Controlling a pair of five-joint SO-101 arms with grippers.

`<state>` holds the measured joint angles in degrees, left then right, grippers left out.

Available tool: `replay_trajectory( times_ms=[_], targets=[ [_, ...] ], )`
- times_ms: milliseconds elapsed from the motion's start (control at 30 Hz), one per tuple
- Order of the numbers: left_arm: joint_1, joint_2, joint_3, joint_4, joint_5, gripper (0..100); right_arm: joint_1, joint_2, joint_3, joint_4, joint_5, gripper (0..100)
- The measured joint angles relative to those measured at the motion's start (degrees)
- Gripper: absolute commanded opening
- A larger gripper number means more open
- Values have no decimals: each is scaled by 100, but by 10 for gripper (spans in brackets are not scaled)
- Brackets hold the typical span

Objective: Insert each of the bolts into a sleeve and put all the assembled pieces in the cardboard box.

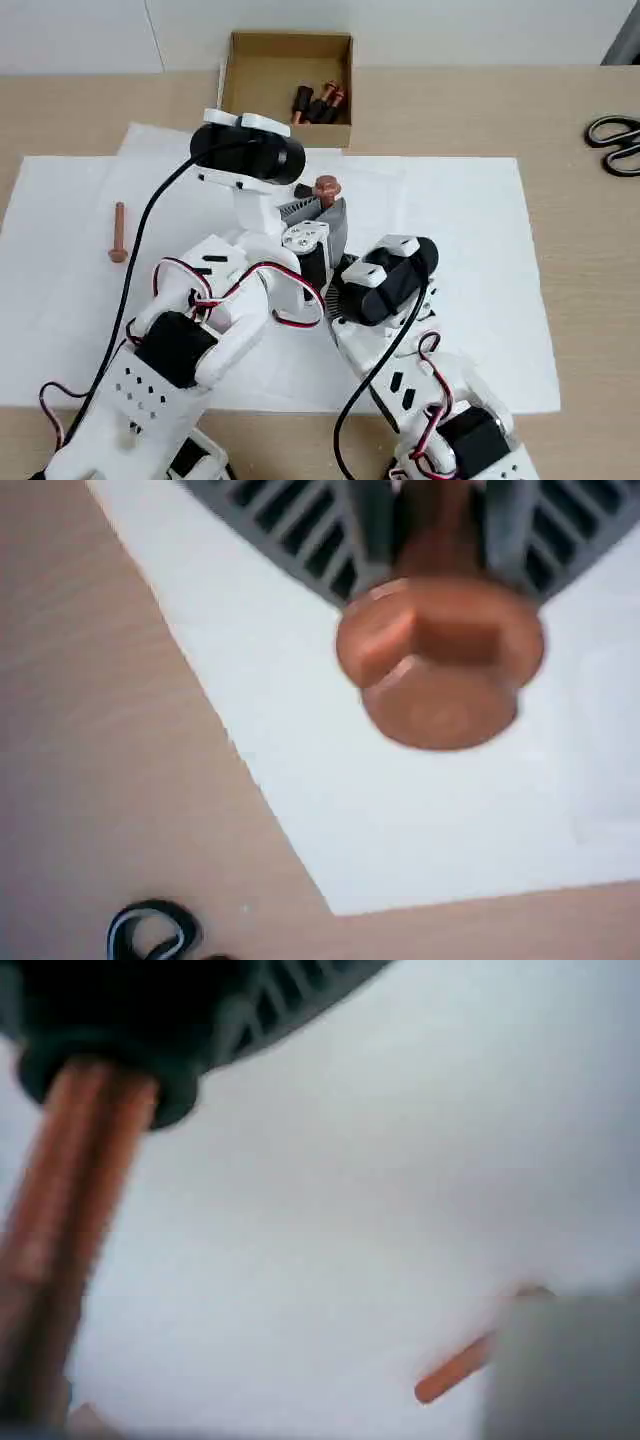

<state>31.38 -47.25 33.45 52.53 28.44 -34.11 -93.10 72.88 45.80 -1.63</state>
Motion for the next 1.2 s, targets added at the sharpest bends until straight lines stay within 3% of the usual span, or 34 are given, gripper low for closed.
replay_trajectory(
  times_ms=[300,767,1000,1200],
  targets=[
    [53,-62,0,721,0,6,0,9,9,0,0,4],
    [308,-53,290,747,0,17,0,9,9,0,0,4],
    [273,-62,299,932,0,269,0,0,9,0,0,4],
    [-44,-53,-9,1758,-9,299,18,0,26,9,0,4]
  ],
)
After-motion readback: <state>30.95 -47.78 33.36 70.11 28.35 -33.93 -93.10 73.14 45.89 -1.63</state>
